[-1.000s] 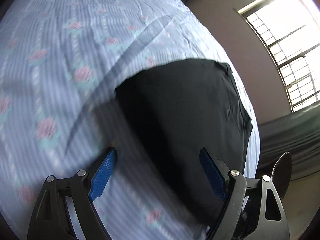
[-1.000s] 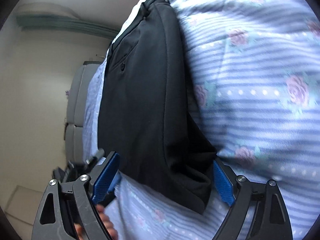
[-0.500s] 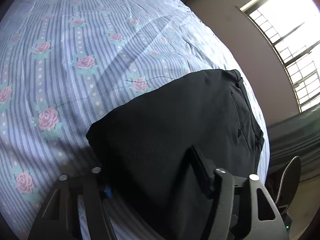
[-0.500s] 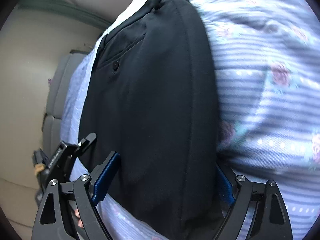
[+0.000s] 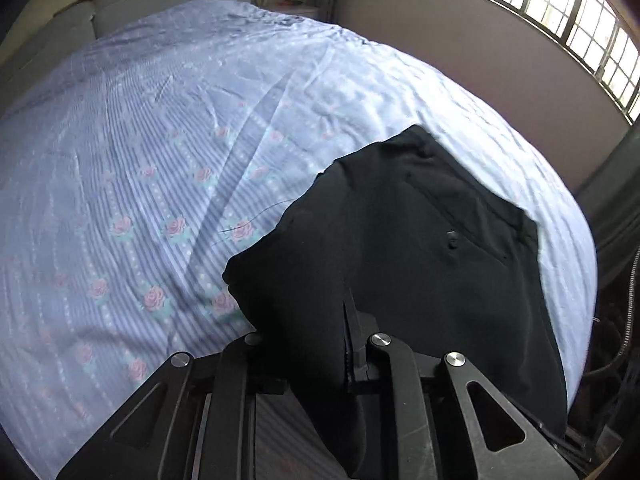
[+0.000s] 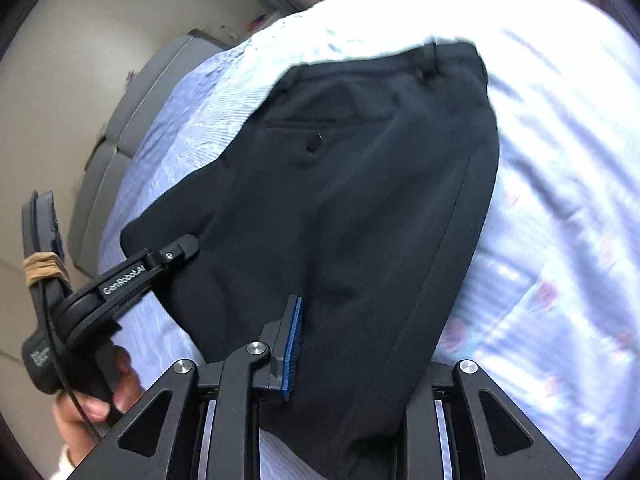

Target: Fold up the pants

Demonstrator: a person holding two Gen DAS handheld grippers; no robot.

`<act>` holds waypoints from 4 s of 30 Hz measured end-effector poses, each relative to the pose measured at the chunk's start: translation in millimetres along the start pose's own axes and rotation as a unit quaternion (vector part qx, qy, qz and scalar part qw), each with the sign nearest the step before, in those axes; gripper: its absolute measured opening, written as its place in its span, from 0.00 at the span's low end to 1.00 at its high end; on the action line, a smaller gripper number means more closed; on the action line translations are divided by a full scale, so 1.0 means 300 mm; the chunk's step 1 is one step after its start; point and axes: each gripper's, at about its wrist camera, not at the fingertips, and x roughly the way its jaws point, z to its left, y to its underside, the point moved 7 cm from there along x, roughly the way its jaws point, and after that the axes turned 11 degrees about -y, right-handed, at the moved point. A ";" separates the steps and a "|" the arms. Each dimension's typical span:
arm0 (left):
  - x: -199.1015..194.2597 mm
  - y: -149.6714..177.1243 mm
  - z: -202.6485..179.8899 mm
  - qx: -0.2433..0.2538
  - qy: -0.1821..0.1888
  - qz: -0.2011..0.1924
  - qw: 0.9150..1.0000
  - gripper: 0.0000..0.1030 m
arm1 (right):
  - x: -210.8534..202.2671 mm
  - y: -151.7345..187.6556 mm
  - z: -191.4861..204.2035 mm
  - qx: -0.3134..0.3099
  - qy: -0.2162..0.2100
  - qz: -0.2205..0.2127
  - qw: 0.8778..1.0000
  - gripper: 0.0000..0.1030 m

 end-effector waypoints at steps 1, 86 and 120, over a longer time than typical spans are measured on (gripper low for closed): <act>-0.035 0.002 -0.006 0.005 0.001 -0.002 1.000 0.18 | -0.041 -0.012 0.014 -0.013 0.002 0.000 1.000 0.23; -0.921 1.156 1.958 -0.055 0.096 0.041 0.993 0.13 | -0.030 1.889 1.540 -0.079 -0.024 0.138 0.987 0.21; -1.136 1.388 2.170 -0.058 -0.151 0.008 0.987 0.69 | -0.049 1.986 1.385 -0.146 0.033 0.225 0.963 0.68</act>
